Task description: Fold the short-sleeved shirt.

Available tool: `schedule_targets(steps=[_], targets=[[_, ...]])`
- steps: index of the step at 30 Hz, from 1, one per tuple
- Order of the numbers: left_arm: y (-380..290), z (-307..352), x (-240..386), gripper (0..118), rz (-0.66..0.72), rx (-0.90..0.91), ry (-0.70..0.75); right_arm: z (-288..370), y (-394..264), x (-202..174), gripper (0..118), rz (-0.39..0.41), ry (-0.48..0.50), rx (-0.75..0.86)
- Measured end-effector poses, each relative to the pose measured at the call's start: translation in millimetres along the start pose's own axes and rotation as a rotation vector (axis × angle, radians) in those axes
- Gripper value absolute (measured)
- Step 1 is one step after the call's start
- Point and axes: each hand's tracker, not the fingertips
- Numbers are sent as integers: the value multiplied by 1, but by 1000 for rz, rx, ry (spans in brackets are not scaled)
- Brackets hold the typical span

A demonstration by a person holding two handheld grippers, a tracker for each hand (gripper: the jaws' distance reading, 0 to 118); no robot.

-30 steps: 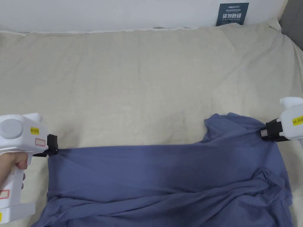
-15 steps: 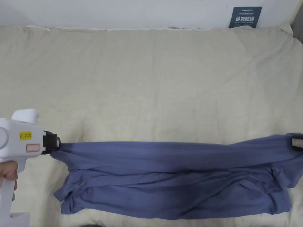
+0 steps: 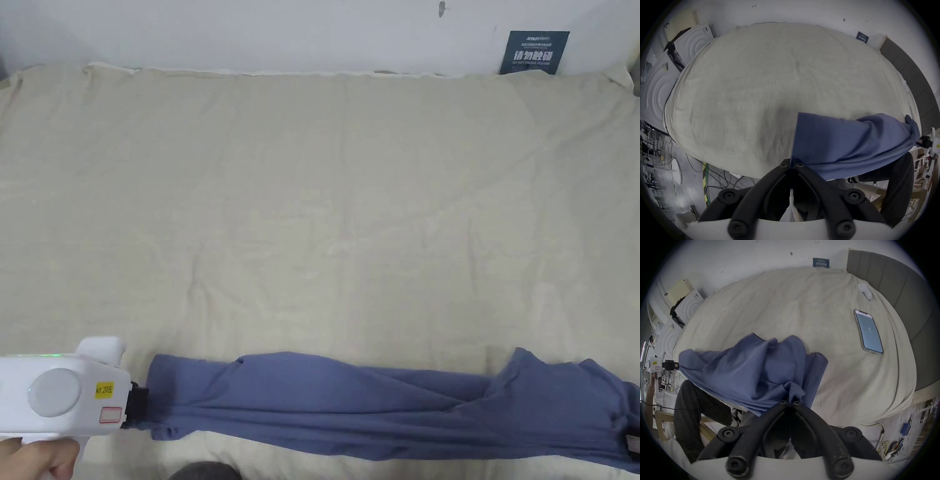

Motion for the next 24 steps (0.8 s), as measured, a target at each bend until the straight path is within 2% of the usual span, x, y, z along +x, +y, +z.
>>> schedule_targets(steps=[7,8,9,10,11,12,13,16,17,18,19,20,21,24], targets=[[-1,-11,9,0,-57,-15,53,-9,5,-8,2,18,-52,-23],[-1,-9,8,1,-52,-7,52,-5,4,-8,16,2,-85,-26],[0,-6,7,10,-42,30,27,-3,2,-9,49,15,-143,-32],[1,-4,6,39,-36,36,54,1,-1,-9,91,34,-173,-25],[0,-1,4,93,-34,26,93,11,-6,-9,101,35,-172,6],[0,3,0,117,-36,21,104,23,-11,-7,101,29,-160,13],[1,16,-4,117,-26,99,82,34,-14,-7,101,10,-163,19],[10,42,-18,114,19,108,60,66,-19,-9,101,-73,-132,108],[13,52,-21,104,62,153,16,75,-18,-12,98,-102,-121,139],[16,60,-24,77,73,182,-51,81,-17,-16,80,-117,-92,178],[16,69,-21,29,101,199,-136,85,-15,-22,32,-124,-65,221],[19,69,-23,0,153,199,-197,85,-13,-26,0,-138,-63,233],[22,70,-24,0,176,248,-241,83,-13,-32,0,-172,-71,271],[29,64,-26,0,178,188,-276,73,-5,-49,0,-120,-43,248]])
